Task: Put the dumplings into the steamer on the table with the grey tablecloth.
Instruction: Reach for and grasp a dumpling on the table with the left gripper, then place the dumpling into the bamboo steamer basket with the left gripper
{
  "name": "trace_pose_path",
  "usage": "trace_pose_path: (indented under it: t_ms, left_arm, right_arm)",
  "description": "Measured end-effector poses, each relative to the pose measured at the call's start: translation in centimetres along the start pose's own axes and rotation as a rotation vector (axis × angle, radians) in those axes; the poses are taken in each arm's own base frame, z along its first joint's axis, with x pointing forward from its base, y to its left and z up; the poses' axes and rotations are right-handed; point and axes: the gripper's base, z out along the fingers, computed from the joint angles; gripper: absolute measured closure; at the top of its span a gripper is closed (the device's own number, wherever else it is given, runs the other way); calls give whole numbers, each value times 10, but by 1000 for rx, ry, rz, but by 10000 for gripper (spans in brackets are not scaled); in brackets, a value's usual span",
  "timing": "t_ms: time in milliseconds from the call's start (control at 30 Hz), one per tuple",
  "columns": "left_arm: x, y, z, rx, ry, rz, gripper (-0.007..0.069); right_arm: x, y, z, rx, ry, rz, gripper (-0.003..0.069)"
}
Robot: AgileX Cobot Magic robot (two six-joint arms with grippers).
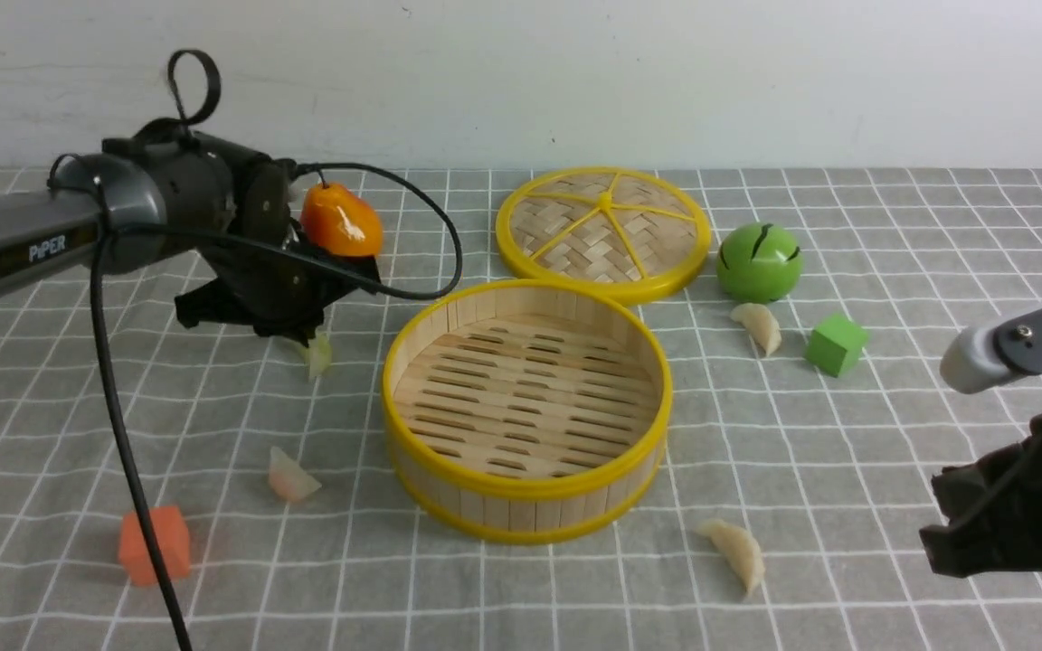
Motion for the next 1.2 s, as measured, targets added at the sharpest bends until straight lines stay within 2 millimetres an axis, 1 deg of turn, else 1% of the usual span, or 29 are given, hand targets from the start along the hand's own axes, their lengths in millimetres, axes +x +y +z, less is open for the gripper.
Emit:
trace_pose_path:
  t_ms: [33, 67, 100, 133, 233, 300, 333, 400, 433, 500, 533, 600, 667, 733, 767, 833, 900, 1000, 1033, 1067, 1100, 1133, 1167, 1200]
  left_arm:
    - [-4, -2, -11, 22, -11, 7, 638]
    - [-4, -2, -11, 22, -11, 7, 638]
    - [-7, -4, -20, 43, -22, 18, 638]
    - [-8, -4, -23, 52, -26, 23, 638]
    - [-7, -5, -22, 59, -26, 32, 638]
    - [-3, -3, -8, 48, -4, 34, 606]
    - [-1, -1, -1, 40, 6, 36, 573]
    - [5, 1, 15, 20, 28, 44, 494]
    - [7, 2, 19, 12, 33, 48, 454]
    - [13, 5, 35, -10, 51, 54, 350]
    - [14, 6, 39, -14, 53, 59, 316]
    - [15, 7, 44, -16, 45, 70, 295]
    - [15, 6, 45, -14, 33, 78, 314]
    - [14, 6, 46, -13, 23, 86, 428]
    - [14, 6, 46, -13, 22, 87, 459]
    - [14, 6, 46, -13, 21, 87, 457]
    - [13, 3, 37, -11, 24, 89, 446]
    - [9, -13, 5, 19, 6, 128, 446]
    - [8, -29, -16, 59, -23, 163, 446]
    - [7, -40, -34, 90, -52, 194, 446]
    - [8, -51, -48, 122, -74, 223, 446]
    - [12, -68, -65, 169, -102, 264, 446]
    - [16, -76, -71, 189, -111, 283, 446]
    - [22, -89, -79, 220, -119, 312, 446]
  right_arm:
    - [0, 0, 0, 0, 0, 0, 619]
    - [0, 0, 0, 0, 0, 0, 619]
    - [0, 0, 0, 0, -1, 0, 617]
    - [0, 0, 0, 0, -4, 0, 617]
    - [-1, 0, 0, -1, -8, 0, 617]
    - [-1, 0, 0, -1, -12, 1, 617]
    - [-1, 0, 0, -3, -13, 3, 617]
    - [-1, 0, 0, -3, -15, 4, 617]
    - [-1, 0, 0, -4, -15, 5, 617]
    - [-1, 0, 0, -4, -15, 6, 615]
    - [-1, 0, 0, -4, -15, 6, 612]
    - [-1, 0, 0, -4, -16, 6, 608]
    - [-2, 0, 0, -5, -20, 6, 606]
    - [-2, 0, 0, -5, -24, 6, 603]
    - [-2, 0, 0, -5, -25, 6, 602]
    - [-2, 0, 0, -5, -25, 6, 600]
    - [-2, 0, 0, -5, -26, 6, 597]
    - [-2, 0, 0, -5, -26, 6, 594]
    - [-2, 0, 0, -5, -26, 6, 592]
    - [-2, 0, 0, -5, -27, 6, 589]
    - [-2, 0, 0, -5, -27, 6, 589]
    - [-3, 0, 0, -5, -28, 6, 588]
    - [-3, 0, 0, -5, -29, 6, 587]
    - [-3, 0, 0, -5, -29, 6, 586]
